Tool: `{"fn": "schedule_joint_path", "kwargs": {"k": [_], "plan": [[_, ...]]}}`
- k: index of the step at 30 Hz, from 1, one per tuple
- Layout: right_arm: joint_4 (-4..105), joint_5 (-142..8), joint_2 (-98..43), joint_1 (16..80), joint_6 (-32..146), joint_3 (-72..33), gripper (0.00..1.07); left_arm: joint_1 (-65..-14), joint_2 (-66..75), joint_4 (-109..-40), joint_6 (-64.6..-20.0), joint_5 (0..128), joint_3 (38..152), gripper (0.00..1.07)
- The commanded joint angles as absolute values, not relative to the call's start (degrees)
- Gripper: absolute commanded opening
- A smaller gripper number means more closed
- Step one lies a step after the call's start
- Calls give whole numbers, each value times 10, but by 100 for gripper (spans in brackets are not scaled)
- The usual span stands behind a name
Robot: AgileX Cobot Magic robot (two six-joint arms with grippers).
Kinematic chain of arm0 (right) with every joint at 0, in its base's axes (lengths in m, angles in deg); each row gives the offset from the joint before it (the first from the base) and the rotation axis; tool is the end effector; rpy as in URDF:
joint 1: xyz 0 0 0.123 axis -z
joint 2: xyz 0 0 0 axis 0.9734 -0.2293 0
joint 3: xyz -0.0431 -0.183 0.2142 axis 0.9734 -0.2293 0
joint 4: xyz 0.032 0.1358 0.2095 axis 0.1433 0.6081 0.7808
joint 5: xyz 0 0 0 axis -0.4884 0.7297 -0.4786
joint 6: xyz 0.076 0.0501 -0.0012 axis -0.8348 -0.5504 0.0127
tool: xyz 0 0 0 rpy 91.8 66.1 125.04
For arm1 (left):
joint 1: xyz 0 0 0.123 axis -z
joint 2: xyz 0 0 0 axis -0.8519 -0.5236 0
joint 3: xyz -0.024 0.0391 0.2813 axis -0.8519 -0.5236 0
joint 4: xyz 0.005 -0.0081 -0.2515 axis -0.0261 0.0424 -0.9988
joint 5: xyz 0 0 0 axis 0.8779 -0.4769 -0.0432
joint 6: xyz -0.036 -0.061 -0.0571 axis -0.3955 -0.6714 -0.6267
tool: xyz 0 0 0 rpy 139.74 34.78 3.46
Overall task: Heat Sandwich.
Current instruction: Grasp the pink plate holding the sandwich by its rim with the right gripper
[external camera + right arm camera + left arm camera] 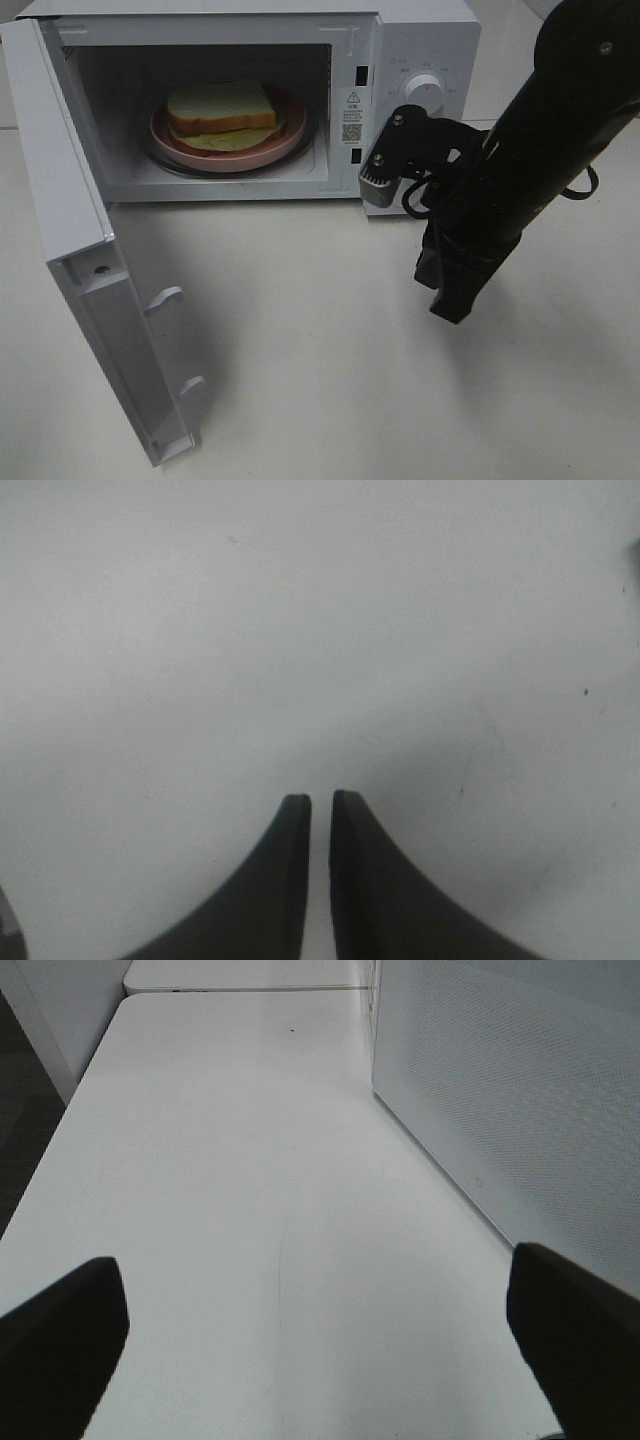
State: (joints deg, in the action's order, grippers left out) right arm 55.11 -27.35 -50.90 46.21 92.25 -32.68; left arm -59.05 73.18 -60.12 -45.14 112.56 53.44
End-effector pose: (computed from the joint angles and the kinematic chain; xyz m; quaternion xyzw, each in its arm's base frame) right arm 0.2602 0.1590 0.2042 -0.5402 0.8200 0.0174 0.1883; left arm -0.0048 -0.0001 0.2778 0.0026 0.8491 0.0074 0.5282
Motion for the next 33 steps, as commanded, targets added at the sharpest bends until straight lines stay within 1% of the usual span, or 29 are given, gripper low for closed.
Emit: {"fn": "schedule_joint_path", "kwargs": {"k": [1, 2, 4, 5, 9, 11, 12, 14, 15, 16, 17, 18, 19, 20, 21, 24, 27, 33], "plan": [[547, -274, -504, 460, 1083, -323, 12, -591, 744, -601, -451, 1120, 532, 98], [547, -274, -504, 460, 1083, -323, 12, -591, 744, -601, -451, 1120, 532, 98], [547, -274, -504, 460, 1157, -323, 12, -591, 744, -601, -451, 1120, 532, 98], [546, -274, -504, 460, 1225, -323, 13, -591, 744, -601, -451, 1120, 532, 98], [546, -274, -504, 460, 1298, -323, 15, -591, 744, -601, -451, 1120, 532, 98], [546, -276, -504, 460, 1334, -323, 22, -591, 744, -601, -451, 1120, 532, 98], [546, -276, -504, 460, 1334, -323, 22, -591, 744, -601, -451, 1120, 532, 98], [546, -286, -504, 460, 1330, -323, 31, -591, 744, -601, -451, 1120, 532, 98], [546, -289, -504, 460, 1326, -323, 44, -591, 744, -601, -451, 1120, 532, 98], [546, -289, -504, 460, 1326, -323, 44, -591, 744, -601, -451, 1120, 532, 98], [546, -289, -504, 460, 1322, -323, 50, -591, 744, -601, -451, 1120, 532, 98], [546, -289, -504, 460, 1317, -322, 58, -591, 744, -601, -451, 1120, 532, 98], [546, -287, -504, 460, 1296, -321, 71, -591, 744, -601, -451, 1120, 532, 98], [548, -287, -504, 460, 1280, -321, 79, -591, 744, -601, -451, 1120, 532, 98], [548, -287, -504, 460, 1280, -321, 79, -591, 744, -601, -451, 1120, 532, 98], [546, -287, -504, 460, 1246, -321, 96, -591, 744, -601, -451, 1120, 532, 98], [545, -286, -504, 460, 1246, -319, 97, -591, 744, -601, -451, 1120, 532, 98], [510, -284, -505, 444, 1247, -298, 95, -591, 744, -601, -451, 1120, 532, 98]]}}
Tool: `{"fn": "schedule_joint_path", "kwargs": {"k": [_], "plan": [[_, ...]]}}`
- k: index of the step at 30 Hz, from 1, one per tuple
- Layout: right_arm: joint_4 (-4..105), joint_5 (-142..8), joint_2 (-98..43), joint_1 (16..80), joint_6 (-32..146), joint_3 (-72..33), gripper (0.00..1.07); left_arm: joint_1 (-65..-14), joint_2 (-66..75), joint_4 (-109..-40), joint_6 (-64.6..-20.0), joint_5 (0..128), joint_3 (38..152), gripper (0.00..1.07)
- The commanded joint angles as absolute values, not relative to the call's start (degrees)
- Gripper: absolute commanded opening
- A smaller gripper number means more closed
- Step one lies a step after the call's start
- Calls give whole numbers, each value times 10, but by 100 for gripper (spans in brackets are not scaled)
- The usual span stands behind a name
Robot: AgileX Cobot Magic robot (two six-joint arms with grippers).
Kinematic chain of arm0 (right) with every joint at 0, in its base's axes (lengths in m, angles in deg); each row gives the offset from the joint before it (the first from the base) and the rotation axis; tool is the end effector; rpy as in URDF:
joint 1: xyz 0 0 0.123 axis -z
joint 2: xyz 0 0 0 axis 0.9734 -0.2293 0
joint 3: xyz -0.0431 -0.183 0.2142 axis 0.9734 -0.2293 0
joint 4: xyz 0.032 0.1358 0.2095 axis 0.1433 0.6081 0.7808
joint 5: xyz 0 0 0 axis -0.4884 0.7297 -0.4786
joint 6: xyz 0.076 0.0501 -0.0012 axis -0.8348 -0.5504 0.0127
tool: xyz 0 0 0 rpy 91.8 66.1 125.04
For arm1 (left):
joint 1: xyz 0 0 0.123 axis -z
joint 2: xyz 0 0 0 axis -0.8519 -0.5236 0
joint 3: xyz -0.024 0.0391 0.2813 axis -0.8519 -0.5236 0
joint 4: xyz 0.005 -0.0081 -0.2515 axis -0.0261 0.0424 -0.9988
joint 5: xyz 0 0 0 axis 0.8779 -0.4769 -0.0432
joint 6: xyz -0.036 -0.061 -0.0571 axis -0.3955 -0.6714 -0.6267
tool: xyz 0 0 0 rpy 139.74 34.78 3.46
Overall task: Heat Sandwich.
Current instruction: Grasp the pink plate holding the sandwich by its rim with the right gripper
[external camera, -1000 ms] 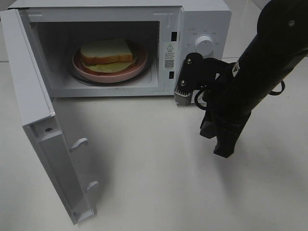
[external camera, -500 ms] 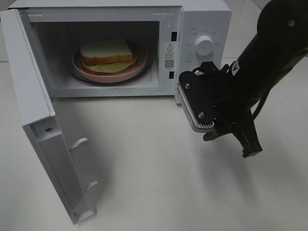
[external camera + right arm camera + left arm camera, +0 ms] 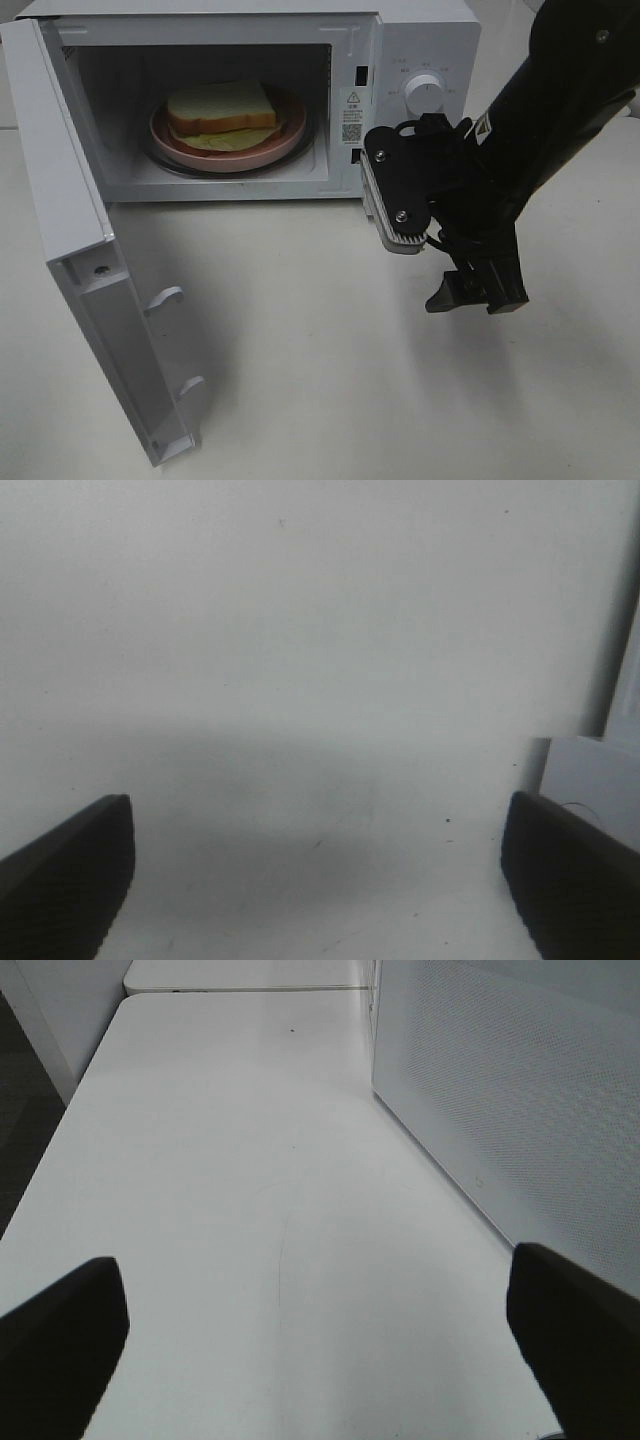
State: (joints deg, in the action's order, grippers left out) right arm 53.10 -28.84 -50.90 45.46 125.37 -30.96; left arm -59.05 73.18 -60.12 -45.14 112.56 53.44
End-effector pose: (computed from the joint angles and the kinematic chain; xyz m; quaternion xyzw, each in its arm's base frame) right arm 0.2659 0.1648 0.2129 -0.7591 0.6146 -0.0575 0.2069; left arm -0.0048 -0.0001 0.2778 0.0026 0.8491 0.0074 0.5282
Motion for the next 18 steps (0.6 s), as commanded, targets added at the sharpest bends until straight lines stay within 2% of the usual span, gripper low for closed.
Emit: {"fn": "schedule_joint_path", "kwargs": {"k": [1, 18], "plan": [[500, -286, -505, 437, 1247, -291, 95, -591, 744, -601, -451, 1120, 532, 98], [436, -300, -606, 394, 1244, -158, 92, -591, 743, -601, -451, 1120, 532, 98]]}}
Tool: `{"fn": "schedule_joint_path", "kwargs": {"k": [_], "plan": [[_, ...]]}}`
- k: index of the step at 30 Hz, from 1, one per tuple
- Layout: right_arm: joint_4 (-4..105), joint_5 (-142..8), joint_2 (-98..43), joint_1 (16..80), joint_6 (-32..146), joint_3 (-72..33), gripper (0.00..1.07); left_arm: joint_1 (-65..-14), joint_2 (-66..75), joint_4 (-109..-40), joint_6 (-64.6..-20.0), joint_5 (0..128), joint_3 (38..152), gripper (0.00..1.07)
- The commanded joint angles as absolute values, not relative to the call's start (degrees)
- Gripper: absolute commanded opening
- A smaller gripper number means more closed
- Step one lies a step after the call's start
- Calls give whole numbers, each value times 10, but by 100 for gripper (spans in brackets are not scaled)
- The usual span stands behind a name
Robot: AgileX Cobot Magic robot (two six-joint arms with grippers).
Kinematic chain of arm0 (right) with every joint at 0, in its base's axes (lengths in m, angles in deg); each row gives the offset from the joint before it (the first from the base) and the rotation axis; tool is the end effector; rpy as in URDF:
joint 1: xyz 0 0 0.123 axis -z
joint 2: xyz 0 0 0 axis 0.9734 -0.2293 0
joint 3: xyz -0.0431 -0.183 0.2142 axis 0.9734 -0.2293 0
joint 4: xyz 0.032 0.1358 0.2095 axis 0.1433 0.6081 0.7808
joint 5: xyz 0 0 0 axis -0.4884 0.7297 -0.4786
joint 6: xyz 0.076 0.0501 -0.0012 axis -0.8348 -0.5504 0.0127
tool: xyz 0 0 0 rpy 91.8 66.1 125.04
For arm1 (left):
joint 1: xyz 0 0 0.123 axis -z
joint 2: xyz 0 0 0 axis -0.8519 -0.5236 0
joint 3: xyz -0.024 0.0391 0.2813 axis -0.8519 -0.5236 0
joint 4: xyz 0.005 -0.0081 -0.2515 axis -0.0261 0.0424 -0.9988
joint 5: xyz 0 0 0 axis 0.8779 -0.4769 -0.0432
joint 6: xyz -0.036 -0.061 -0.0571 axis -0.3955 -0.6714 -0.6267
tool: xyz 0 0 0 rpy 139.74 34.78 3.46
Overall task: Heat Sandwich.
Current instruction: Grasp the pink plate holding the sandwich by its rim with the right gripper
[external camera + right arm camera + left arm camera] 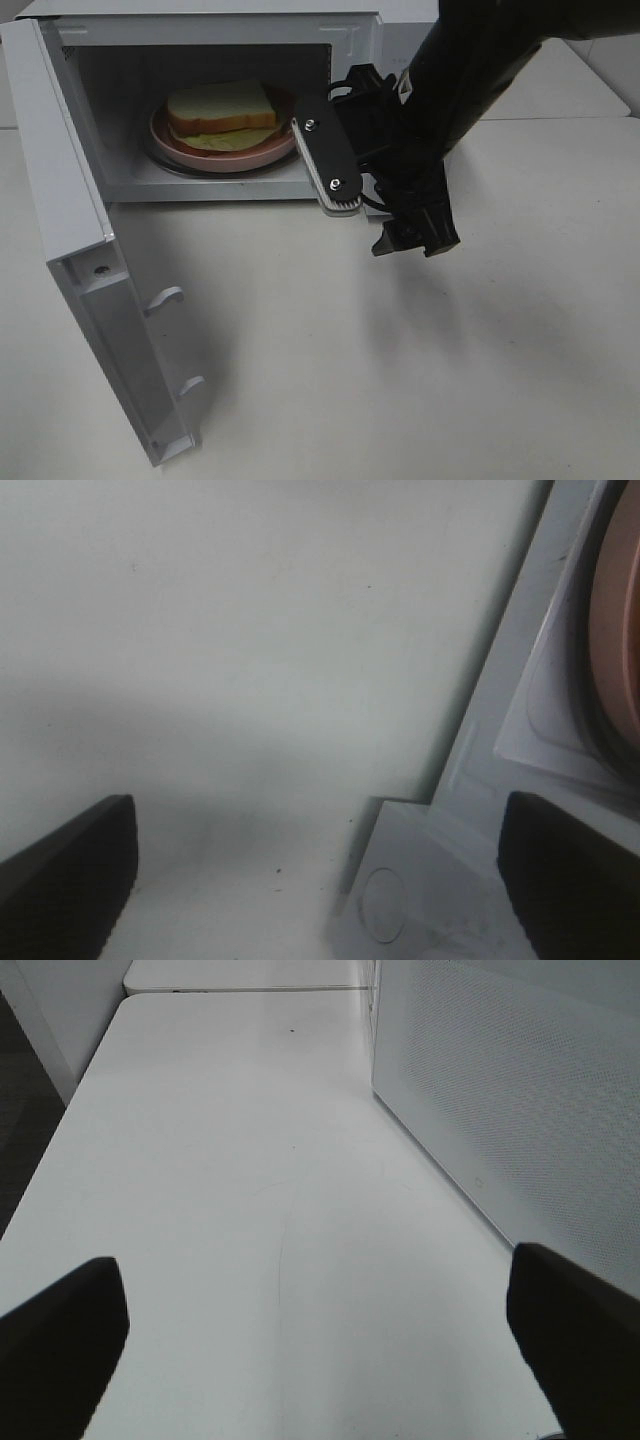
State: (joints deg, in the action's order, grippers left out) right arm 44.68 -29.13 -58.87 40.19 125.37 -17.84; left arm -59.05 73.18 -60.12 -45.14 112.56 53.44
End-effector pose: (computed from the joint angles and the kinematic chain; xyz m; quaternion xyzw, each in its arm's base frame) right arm 0.2984 0.2153 0.2285 -0.8048 0.5325 -0.1146 0.2358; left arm -0.0048 -0.0001 0.2778 0.0026 0.8491 0.0074 0.5282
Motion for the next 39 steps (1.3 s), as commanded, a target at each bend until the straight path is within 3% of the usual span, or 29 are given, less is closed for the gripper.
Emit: {"fn": "schedule_joint_path", "kwargs": {"k": [1, 39], "plan": [[436, -301, -615, 393, 1243, -147, 92, -591, 743, -601, -451, 1120, 532, 98], [430, -304, -922, 393, 1169, 218, 89, -591, 743, -601, -451, 1120, 532, 98]]}}
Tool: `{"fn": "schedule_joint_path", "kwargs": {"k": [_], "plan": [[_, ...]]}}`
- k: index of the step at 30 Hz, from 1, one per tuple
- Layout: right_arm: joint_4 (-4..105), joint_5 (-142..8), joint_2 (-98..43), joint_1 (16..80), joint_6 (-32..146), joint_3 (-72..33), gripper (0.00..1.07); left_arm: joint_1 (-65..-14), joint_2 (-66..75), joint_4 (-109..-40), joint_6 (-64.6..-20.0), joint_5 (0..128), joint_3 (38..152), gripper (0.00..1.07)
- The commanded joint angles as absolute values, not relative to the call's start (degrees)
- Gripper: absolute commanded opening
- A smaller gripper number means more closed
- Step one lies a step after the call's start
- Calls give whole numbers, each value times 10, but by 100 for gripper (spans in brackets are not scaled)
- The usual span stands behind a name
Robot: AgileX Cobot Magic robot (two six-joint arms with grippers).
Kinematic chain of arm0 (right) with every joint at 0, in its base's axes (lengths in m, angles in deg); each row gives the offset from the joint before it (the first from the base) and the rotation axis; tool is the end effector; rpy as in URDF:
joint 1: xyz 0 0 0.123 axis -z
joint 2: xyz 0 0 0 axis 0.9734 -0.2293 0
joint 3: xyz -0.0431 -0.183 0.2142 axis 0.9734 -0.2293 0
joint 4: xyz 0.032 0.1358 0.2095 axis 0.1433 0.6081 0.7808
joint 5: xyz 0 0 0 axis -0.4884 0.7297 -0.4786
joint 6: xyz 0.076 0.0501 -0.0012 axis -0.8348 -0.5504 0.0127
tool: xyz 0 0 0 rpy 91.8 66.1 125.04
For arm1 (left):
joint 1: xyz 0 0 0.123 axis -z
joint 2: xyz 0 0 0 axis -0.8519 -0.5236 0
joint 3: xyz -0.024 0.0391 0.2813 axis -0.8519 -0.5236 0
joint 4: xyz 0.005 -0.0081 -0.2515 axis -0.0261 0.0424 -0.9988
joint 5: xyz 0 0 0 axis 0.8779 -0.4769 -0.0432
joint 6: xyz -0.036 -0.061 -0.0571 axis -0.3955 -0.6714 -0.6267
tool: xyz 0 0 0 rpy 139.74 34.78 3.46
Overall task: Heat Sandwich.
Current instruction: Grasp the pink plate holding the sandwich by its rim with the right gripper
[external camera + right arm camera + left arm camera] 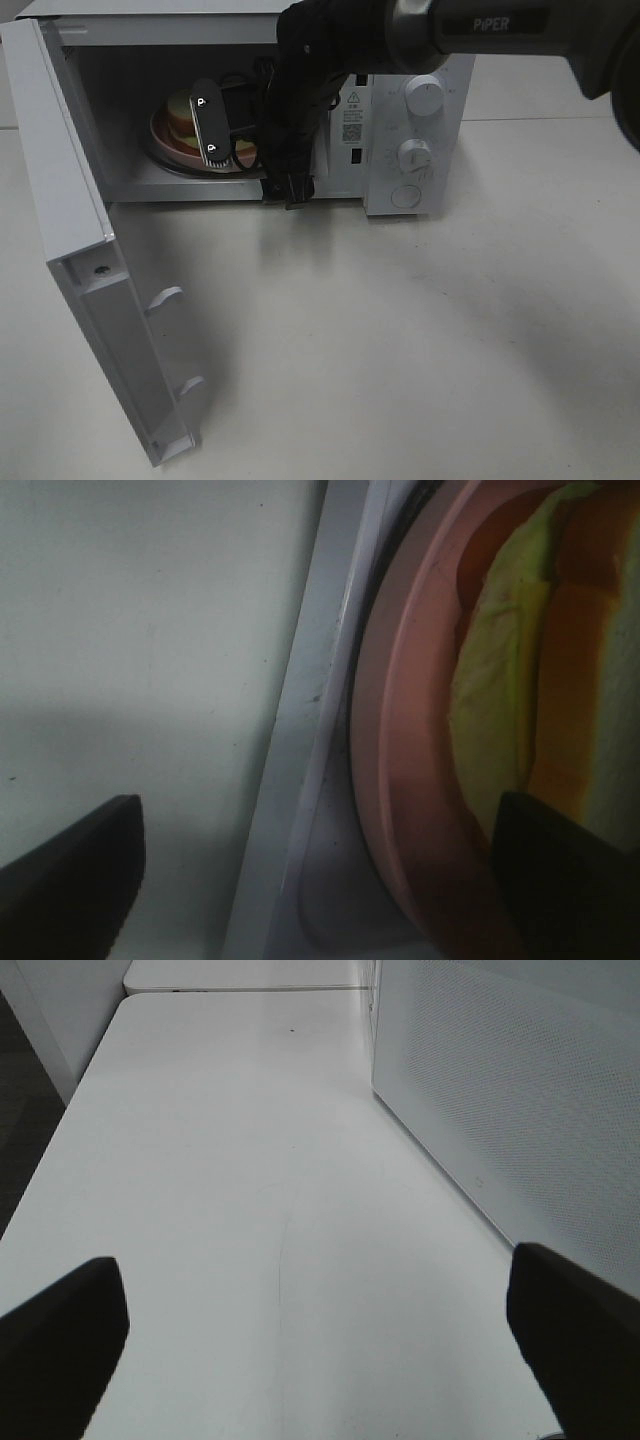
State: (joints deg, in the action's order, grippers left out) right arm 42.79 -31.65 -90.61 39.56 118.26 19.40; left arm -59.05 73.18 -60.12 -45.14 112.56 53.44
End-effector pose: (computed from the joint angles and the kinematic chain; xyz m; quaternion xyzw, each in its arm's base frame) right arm 0.4146 0.3069 0.1729 -0.7625 0.5565 -0.1280 0.3041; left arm -0.0048 -0.0001 0.2778 0.0026 0.8491 0.0074 0.5282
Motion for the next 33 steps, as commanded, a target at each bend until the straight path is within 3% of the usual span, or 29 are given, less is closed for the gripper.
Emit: {"fn": "schedule_joint_path", "kwargs": {"k": [1, 9, 26, 31, 33], "plan": [[430, -304, -922, 393, 1169, 218, 89, -591, 743, -601, -451, 1120, 532, 98], [430, -269, -963, 393, 1164, 286, 87, -591, 743, -601, -451, 1120, 532, 98], [464, -251, -984, 393, 1168, 287, 78, -591, 743, -601, -451, 1120, 532, 98], [466, -249, -984, 395, 1165, 287, 71, -591, 743, -601, -451, 1120, 532, 98], [465, -249, -984, 395, 1156, 287, 54, -591, 743, -601, -451, 1120, 532, 98]]}}
